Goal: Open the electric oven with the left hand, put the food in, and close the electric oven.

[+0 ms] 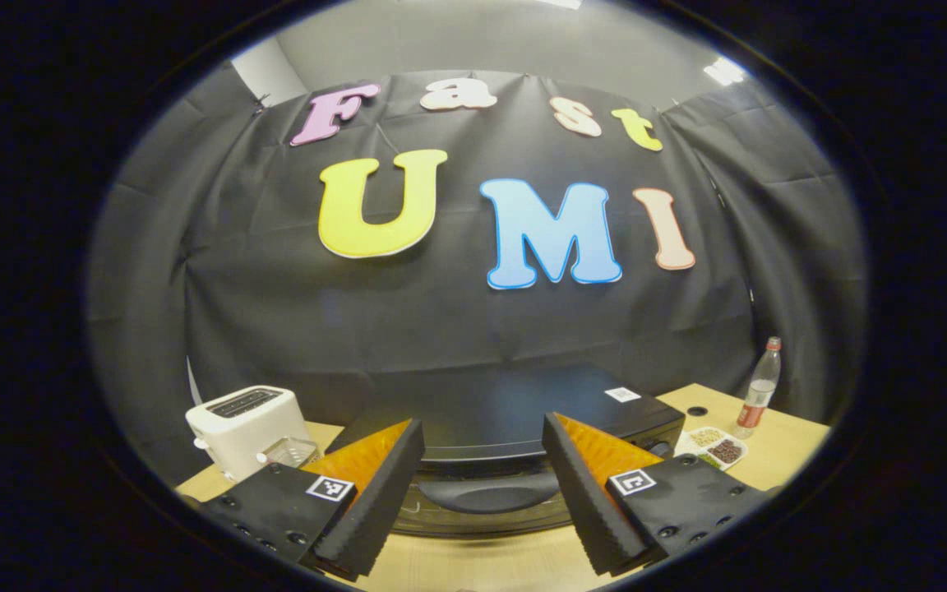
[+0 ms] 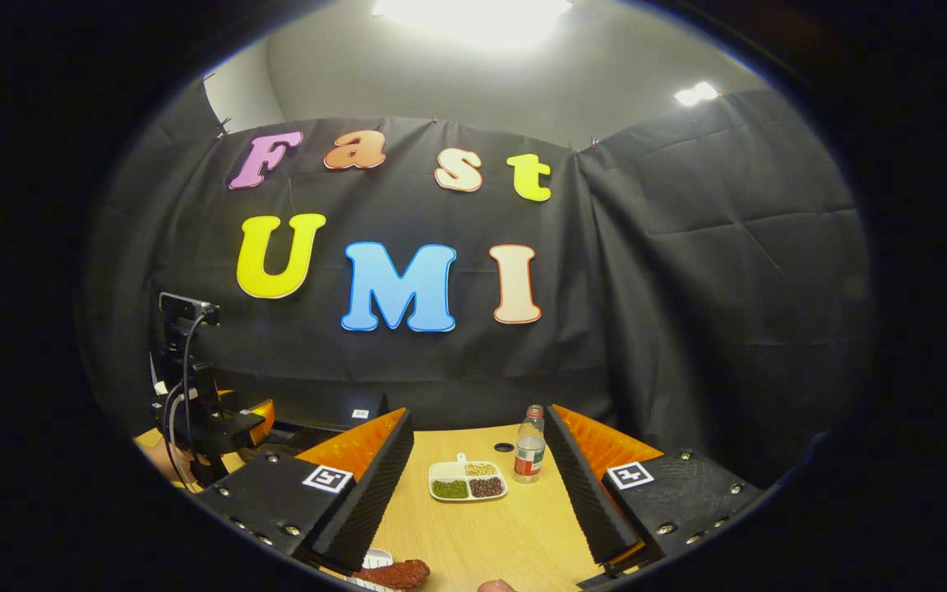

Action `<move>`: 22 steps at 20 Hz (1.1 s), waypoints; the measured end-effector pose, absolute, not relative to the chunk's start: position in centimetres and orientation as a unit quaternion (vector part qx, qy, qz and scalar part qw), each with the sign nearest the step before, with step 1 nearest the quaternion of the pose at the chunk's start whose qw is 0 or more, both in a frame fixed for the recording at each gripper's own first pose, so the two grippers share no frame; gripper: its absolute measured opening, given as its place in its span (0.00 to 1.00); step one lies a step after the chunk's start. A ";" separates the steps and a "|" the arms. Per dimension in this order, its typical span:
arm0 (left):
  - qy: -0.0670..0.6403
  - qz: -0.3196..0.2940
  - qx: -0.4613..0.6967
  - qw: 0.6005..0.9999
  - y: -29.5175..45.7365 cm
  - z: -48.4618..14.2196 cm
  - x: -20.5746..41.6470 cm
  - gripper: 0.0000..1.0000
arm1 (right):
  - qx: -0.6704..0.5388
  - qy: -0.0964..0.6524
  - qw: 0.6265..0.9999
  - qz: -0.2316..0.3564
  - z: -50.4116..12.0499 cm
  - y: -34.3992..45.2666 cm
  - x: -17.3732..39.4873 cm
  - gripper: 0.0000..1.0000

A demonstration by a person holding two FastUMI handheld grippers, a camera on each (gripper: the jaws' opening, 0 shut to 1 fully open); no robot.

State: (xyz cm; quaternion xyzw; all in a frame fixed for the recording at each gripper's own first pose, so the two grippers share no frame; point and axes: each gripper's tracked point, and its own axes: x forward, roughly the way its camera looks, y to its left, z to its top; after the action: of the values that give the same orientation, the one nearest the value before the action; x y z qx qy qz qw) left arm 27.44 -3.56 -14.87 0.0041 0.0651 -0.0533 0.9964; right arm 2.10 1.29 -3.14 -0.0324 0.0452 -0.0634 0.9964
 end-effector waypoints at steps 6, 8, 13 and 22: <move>0.096 -0.049 0.001 0.994 -4.0 -18.4 29.0 1.00 | -0.042 0.054 0.995 -0.069 -3.0 1.2 2.1 0.97; 0.104 -0.045 0.002 0.994 -3.9 -19.1 29.0 0.97 | -0.049 0.055 0.995 -0.067 -3.0 1.2 2.0 0.97; 0.094 -0.040 -0.005 0.995 -3.9 -19.2 29.0 1.00 | -0.054 0.061 0.995 -0.056 -3.2 1.2 1.9 0.97; 0.102 -0.036 -0.003 0.994 -3.8 -19.7 25.2 1.00 | -0.050 0.055 0.997 -0.029 -2.8 1.3 1.7 0.97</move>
State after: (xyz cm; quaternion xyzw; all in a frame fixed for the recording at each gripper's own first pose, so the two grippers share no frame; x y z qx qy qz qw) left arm 25.18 -3.79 -19.75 -0.0029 0.1021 -0.0363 0.9941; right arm 1.71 1.28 -2.84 -0.0497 0.0548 -0.0293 0.9968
